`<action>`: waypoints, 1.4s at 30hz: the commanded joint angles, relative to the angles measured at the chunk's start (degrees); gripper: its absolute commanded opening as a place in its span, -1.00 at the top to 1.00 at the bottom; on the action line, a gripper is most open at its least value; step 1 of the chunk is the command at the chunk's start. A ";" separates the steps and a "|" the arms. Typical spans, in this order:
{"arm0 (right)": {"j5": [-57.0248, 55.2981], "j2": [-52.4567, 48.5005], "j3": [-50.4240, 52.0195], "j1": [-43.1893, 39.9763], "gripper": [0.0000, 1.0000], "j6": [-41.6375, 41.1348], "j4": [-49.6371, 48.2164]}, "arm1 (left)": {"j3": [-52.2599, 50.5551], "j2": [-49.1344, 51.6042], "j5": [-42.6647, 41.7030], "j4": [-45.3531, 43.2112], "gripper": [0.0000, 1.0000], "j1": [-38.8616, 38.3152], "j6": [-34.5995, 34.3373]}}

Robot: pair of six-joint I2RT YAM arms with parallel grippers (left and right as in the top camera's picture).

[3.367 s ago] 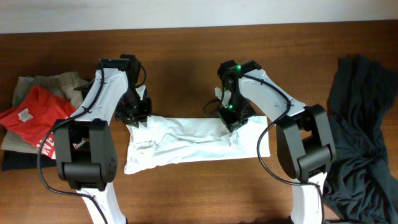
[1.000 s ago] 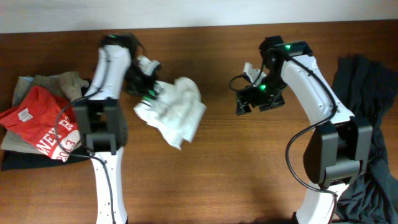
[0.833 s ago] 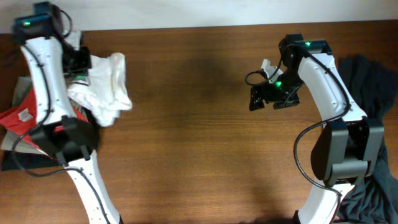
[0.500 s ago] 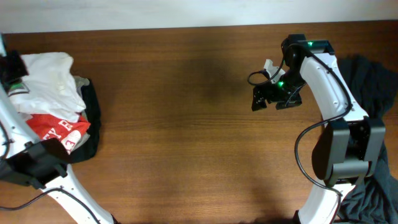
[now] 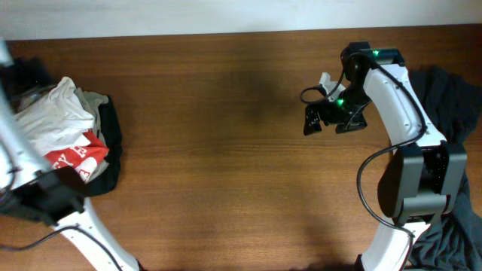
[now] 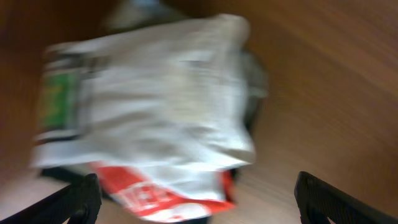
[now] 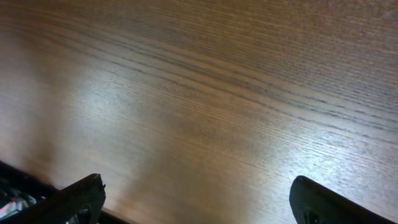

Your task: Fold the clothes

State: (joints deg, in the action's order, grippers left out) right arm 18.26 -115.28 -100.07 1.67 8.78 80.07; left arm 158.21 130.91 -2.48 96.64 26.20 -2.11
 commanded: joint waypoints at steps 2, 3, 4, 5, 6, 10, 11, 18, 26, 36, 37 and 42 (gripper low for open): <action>5.25 1.44 -0.48 -0.35 -0.97 -0.24 -1.66 | -0.28 -1.27 -3.69 0.07 -0.98 -20.68 5.53; 4.61 1.44 -0.48 -0.50 -0.97 -0.22 -1.66 | -3.08 -1.27 -3.41 0.07 -0.98 -26.18 8.31; 2.73 1.44 -0.48 -0.74 -0.97 -0.28 -1.64 | -5.57 -1.27 -1.27 0.07 -0.98 -29.07 8.41; 1.07 1.44 -0.48 -1.64 -0.98 -0.57 -0.79 | -11.13 -1.27 4.11 0.07 -0.98 -33.42 8.37; 0.81 1.44 -0.48 -3.26 -0.97 -0.92 2.21 | -18.38 -1.27 5.73 0.09 -0.98 -36.17 7.89; -1.18 1.44 -0.44 -6.64 -0.97 -0.85 13.27 | -41.29 -1.33 7.52 0.11 -0.98 -38.03 1.36; -1.16 1.46 -0.44 -6.67 -0.98 -0.87 14.71 | -43.87 -2.01 7.54 0.11 -0.98 -38.03 0.74; -0.98 26.05 25.62 -6.56 -0.97 -5.51 -8.66 | -69.42 -37.05 8.15 -19.02 -0.98 -34.64 -3.13; -8.87 62.71 50.47 -6.58 -0.97 -10.97 -31.02 | -107.89 -92.61 13.92 -47.32 -0.98 -34.64 -7.48; -8.87 45.79 50.47 -6.58 -0.97 -10.97 -31.06 | -107.89 -96.91 13.90 -46.45 -0.98 -34.64 -7.48; -8.87 43.93 50.47 -6.58 -0.97 -10.97 -31.06 | -107.89 -96.91 13.90 -46.45 -0.99 -34.64 -7.50; -8.87 34.58 50.47 -6.58 -0.97 -10.97 -31.06 | -107.89 -96.91 13.90 -46.45 -0.98 -34.64 -7.48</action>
State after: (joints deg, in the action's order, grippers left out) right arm 10.31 -80.93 -49.78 -4.84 -1.72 49.04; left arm 50.83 34.11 11.00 50.15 -8.54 -8.88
